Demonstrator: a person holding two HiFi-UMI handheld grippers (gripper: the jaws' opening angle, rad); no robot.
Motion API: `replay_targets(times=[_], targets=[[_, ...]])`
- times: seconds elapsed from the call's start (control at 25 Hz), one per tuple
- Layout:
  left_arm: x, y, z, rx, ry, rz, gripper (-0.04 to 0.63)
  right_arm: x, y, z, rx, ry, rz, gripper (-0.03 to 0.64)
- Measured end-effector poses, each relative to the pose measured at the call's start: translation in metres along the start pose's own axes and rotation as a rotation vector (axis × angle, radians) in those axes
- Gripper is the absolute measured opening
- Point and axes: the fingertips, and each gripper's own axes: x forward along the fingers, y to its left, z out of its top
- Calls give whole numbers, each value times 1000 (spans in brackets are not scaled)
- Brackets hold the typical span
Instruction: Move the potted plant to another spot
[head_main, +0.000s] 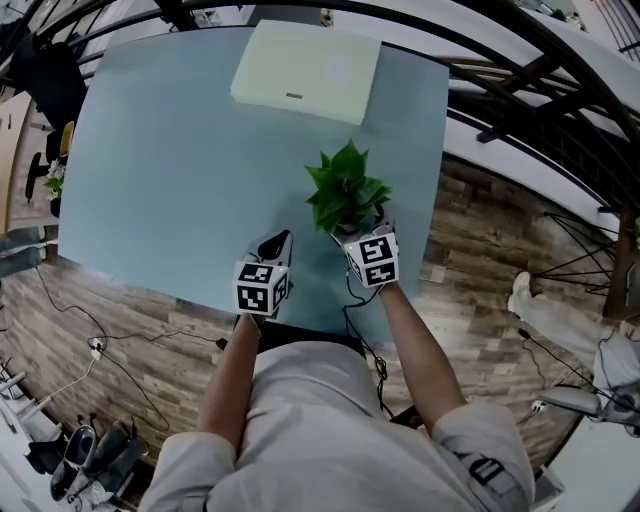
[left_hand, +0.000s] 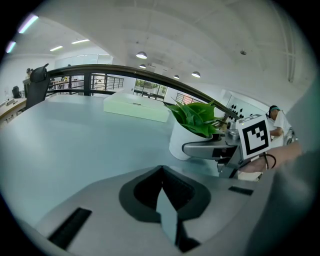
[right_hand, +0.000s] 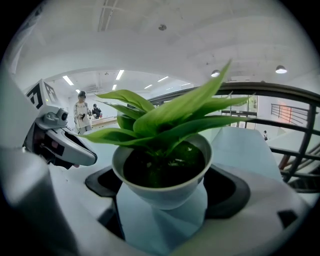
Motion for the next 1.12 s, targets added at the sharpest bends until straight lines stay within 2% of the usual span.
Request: replay_targets(times=[0.52,1.12], targets=[[1,-3,-7,0,13,-2,12,-13,2,-4,44,-16,-9,502],[4,-23,-16,9,31,-39,12,-55,5,-41,115,13,-24,502]])
